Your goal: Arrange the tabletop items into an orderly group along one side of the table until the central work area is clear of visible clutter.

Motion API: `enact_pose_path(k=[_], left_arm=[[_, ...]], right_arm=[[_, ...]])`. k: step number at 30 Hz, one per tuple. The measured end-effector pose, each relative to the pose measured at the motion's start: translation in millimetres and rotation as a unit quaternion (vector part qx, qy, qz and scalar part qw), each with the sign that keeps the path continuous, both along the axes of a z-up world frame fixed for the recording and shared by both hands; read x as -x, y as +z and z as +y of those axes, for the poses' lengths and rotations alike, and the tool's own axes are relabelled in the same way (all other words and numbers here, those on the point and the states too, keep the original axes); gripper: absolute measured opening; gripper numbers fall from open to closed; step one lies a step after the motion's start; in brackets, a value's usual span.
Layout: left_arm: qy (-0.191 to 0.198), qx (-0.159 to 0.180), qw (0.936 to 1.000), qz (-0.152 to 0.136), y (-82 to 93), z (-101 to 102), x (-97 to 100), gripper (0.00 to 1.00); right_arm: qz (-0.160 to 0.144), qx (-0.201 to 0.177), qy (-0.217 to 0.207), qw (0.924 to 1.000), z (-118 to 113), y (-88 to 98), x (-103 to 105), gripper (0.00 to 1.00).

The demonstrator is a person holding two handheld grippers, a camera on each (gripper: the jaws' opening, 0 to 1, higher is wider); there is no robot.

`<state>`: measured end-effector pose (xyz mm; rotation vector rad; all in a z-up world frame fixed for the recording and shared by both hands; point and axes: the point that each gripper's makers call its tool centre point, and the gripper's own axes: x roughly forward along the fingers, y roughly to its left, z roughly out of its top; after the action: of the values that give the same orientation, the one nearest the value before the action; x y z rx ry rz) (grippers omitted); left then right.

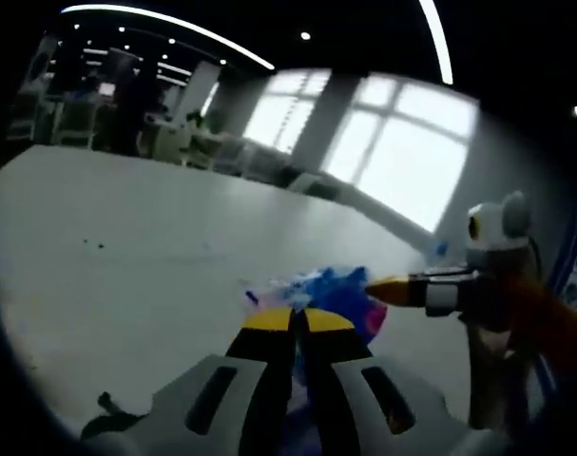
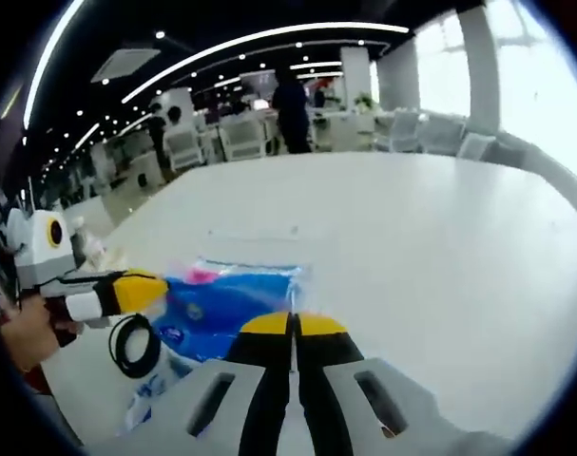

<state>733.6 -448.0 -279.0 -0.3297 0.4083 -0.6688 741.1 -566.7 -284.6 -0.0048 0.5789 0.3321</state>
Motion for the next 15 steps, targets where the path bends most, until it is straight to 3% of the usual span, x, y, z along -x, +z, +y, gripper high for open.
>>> enact_pose_path(k=[6, 15], left_arm=[[0.008, -0.001, 0.9999, -0.006, -13.2, -6, -13.2, 0.00], [0.023, 0.008, 0.9996, 0.011, -37.7, -9, -28.3, 0.00]], right_arm=[[0.002, -0.003, -0.004, 1.0000, -7, -10.5, -13, 0.01], [0.011, -0.021, -0.011, 0.9997, -11, -31.7, -27, 0.01]])
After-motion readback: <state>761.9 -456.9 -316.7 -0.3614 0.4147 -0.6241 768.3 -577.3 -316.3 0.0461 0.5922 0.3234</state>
